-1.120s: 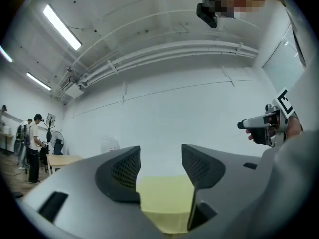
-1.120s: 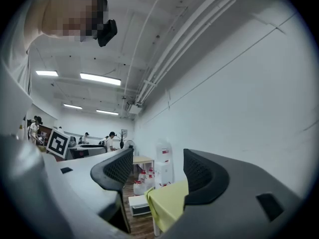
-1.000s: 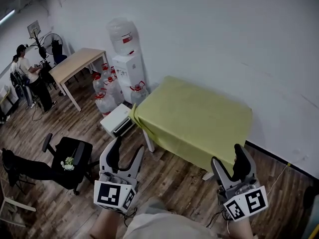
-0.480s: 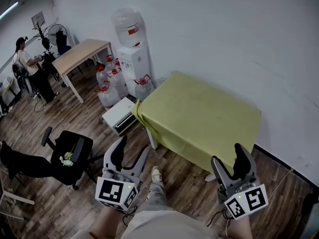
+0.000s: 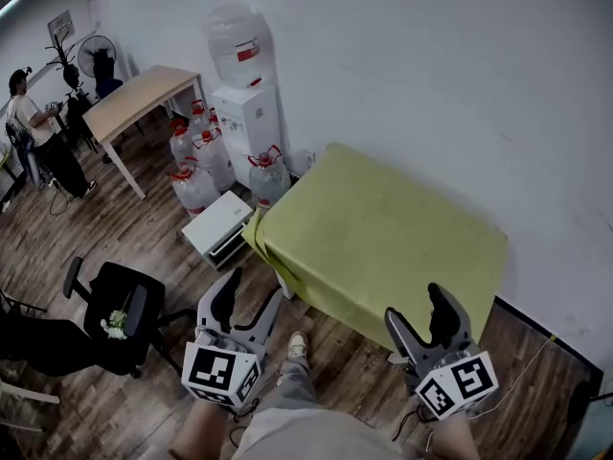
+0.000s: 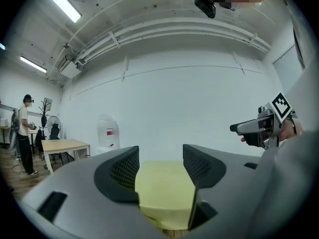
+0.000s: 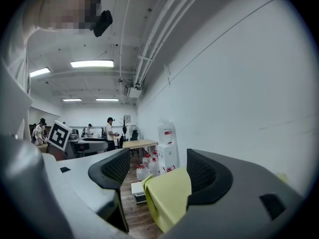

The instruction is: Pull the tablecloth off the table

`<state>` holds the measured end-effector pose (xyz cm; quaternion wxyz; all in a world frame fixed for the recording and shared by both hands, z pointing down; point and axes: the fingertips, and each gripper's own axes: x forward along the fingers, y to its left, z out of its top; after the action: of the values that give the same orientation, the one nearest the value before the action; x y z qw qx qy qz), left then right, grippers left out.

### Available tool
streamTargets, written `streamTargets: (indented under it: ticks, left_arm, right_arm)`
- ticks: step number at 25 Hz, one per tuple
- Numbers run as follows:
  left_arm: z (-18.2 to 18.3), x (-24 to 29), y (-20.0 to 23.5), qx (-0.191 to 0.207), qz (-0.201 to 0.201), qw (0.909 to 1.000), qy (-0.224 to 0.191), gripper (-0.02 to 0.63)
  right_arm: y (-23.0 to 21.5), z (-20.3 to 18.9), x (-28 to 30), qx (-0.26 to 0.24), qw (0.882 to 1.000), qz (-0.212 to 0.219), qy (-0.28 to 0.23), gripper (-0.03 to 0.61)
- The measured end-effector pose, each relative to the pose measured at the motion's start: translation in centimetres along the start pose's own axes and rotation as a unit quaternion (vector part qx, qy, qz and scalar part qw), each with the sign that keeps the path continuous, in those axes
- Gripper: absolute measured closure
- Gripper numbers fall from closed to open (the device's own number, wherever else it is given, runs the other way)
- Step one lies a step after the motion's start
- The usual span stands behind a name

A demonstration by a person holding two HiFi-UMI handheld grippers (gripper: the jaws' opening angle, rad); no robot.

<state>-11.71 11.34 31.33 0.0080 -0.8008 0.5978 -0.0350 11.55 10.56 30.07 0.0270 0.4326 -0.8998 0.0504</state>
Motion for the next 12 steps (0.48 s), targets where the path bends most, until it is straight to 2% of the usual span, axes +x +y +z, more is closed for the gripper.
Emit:
streamTargets:
  ticks: [5,12]
  left_arm:
    - [-1.0,7.6,4.9,-0.005,-0.015,0.9995,0.026,0.341]
    - [-3.5,19.3,12.0,0.021,-0.034,0.9973,0.062,0.336]
  right_arm:
    - [-2.7,-1.4,8.8,0.020,0.999,0.003,0.040,0.198]
    - [-8.3,-3.4,20.4,0.043,0.996,-0.027,0.077,0.179]
